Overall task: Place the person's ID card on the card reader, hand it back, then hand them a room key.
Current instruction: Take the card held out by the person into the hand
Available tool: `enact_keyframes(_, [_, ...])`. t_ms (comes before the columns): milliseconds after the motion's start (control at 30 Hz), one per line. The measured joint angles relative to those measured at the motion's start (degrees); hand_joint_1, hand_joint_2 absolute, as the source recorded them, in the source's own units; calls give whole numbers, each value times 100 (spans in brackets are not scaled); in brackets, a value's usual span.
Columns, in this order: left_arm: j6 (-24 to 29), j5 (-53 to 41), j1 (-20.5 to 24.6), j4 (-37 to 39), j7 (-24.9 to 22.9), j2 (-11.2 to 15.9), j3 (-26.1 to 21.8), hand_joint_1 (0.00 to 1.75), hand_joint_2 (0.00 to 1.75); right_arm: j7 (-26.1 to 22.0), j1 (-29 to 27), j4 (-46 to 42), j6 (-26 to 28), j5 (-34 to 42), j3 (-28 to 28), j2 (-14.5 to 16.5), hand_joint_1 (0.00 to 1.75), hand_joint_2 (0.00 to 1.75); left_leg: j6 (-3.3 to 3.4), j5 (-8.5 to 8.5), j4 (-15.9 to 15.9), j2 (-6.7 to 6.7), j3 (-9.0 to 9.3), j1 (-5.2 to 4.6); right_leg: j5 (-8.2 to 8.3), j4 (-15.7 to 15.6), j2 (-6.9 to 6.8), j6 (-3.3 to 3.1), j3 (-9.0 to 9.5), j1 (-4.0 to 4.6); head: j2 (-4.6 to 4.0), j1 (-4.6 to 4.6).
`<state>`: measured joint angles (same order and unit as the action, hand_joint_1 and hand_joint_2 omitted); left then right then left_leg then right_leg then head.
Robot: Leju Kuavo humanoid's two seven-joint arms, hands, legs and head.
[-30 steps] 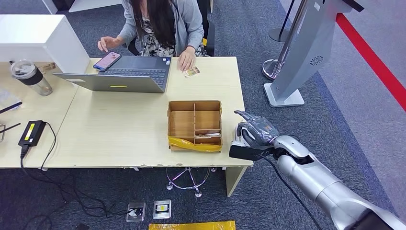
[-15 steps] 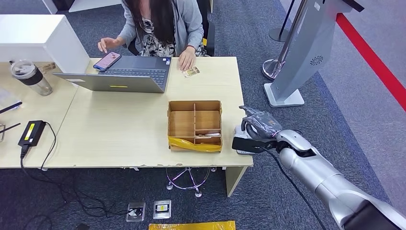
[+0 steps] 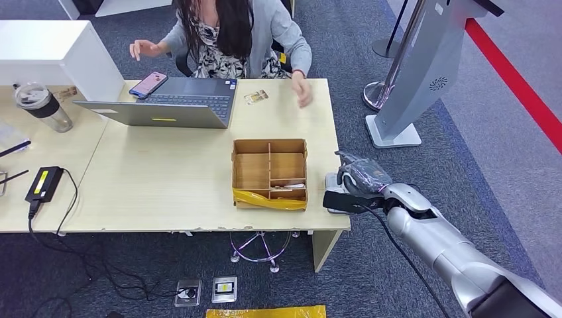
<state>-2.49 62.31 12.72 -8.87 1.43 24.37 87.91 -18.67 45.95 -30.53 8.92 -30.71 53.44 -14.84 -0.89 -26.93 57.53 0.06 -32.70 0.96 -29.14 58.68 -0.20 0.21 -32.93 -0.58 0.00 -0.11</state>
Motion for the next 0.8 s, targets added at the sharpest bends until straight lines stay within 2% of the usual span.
enact_keyframes(800, [-150,-290,174,-4,40,-66,2,0,0,413,-420,-160,18,-7,-145,55,175,175,0,0,0,3,7,0,0,0,5,0,2,0,0,0])
